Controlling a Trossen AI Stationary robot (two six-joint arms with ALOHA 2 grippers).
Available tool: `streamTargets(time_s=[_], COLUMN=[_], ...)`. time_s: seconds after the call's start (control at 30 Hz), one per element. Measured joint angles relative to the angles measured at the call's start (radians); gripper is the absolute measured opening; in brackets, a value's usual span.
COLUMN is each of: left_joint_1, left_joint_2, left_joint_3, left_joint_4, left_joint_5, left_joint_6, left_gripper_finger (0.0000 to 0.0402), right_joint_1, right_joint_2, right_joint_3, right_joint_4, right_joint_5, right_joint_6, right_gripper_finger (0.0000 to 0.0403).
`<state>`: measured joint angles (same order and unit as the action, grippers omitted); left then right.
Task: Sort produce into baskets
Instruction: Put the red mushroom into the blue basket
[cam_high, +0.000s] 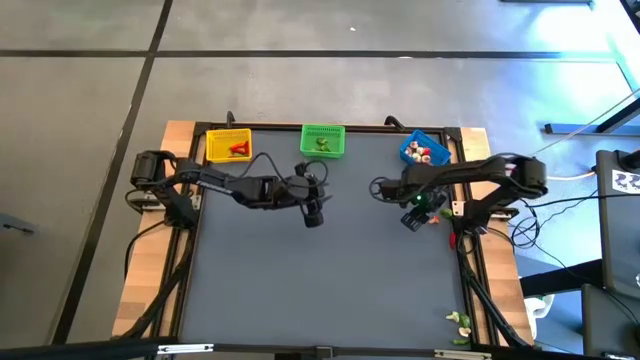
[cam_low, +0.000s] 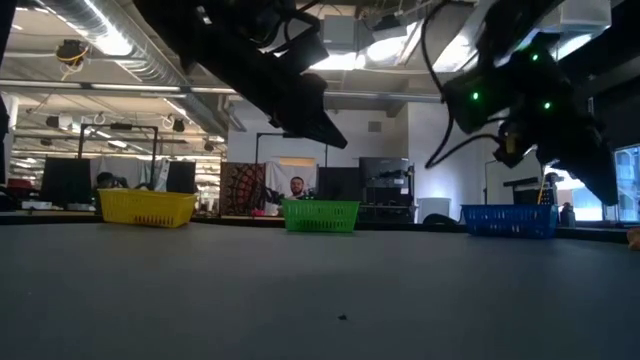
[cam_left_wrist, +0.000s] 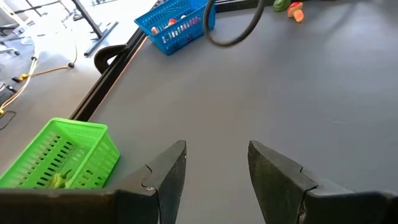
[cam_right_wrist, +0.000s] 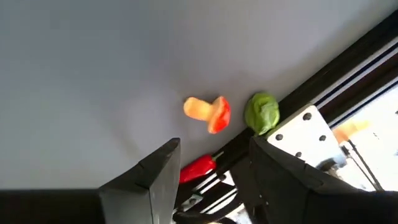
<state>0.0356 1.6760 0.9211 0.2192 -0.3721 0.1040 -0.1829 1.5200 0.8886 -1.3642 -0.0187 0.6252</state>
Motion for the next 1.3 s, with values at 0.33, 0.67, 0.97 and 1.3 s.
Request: streamTargets(time_s=[0.33,0.67,0.97,1.3], left_joint_1=[-0.01,-0.01,-0.01,-0.01], left_joint_2=[0.0,0.0,0.0,0.0], left_joint_3=[0.0,0.0,0.0,0.0], left_joint_4=[0.0,0.001,0.009,0.034], left_joint_5=[0.0,0.0,0.0,0.0], left_joint_6=[0.0,0.0,0.0,0.032], left_gripper_finger=[0.0168,0.0168,0.0168,0.0168], right_joint_1=[0.0,0.0,0.0,0.0], right_joint_2=[0.159,0.272,0.293,0.293], right_joint_3=[0.0,0.0,-0.089,-0.121], right_joint_4=[0.014,0.013,0.085,0.164], right_joint_5=[0.011,0.011,0.007,-0.002], right_joint_6=[-0.084,-0.303,-0.398,-0.429], right_gripper_finger=[0.0192,0.0192,0.0192,0.0103])
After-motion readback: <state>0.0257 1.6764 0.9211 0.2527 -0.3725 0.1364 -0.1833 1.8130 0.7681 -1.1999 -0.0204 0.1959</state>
